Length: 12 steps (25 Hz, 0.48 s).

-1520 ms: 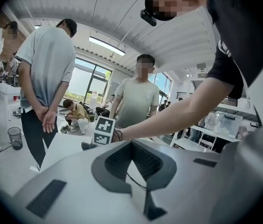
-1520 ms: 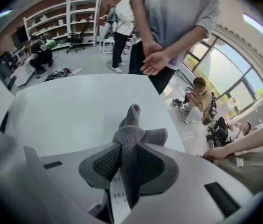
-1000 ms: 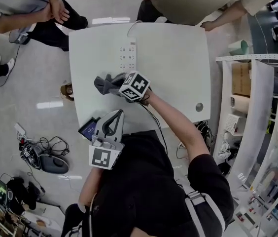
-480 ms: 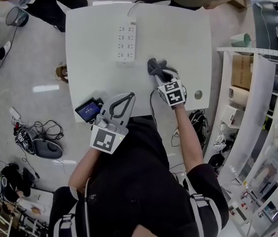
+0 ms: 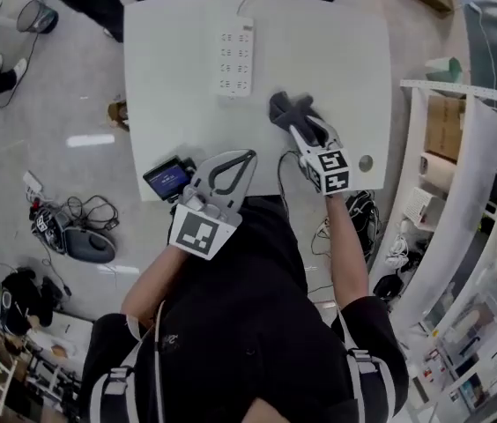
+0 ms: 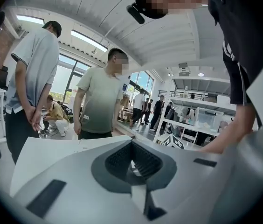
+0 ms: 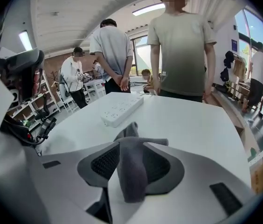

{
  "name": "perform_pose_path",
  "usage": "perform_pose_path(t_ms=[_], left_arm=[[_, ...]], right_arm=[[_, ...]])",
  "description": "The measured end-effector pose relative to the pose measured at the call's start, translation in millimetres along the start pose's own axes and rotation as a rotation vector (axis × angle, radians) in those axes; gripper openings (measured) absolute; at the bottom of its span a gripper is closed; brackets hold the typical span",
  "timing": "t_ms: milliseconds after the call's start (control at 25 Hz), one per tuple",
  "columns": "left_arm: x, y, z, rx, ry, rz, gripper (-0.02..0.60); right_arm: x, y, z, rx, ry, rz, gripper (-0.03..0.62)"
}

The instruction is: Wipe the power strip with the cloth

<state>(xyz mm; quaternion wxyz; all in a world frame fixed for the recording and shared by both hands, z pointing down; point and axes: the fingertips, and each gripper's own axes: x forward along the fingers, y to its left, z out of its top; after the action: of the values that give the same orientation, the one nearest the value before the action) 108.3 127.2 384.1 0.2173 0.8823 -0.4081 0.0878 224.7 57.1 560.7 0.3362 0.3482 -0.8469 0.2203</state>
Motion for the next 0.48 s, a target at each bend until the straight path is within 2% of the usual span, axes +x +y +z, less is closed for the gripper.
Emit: perform_pose_path(t_ms=[120,240,280,400,480], left_arm=[[-6.3,8.1,15.4,0.021,-0.110,-0.040,0.041],[-34.0,34.7,17.1,0.071,-0.165,-0.040,0.041],[-40.1,43.7,14.6,0.059,-0.168,-0.025,0.041],[-34.6,71.3,11.2,-0.048,-0.133,0.059,0.041],[-15.3,97.9,17.1,-0.037,-0.089,0.126,0.041]], right_arm=[[0.4,5.6,-1.7,-0.003,0.013,-0.044,0.143],[8.6,43.6,25.4,0.007,-0.037,-0.015,0.143],[9.9,57.1,38.5,0.022,-0.067,0.017,0.143],[18.2,76.0,79.4,0.097,-0.151,0.136,0.143],[33.6,71.8,103.0,0.173,-0.185,0.197,0.143]])
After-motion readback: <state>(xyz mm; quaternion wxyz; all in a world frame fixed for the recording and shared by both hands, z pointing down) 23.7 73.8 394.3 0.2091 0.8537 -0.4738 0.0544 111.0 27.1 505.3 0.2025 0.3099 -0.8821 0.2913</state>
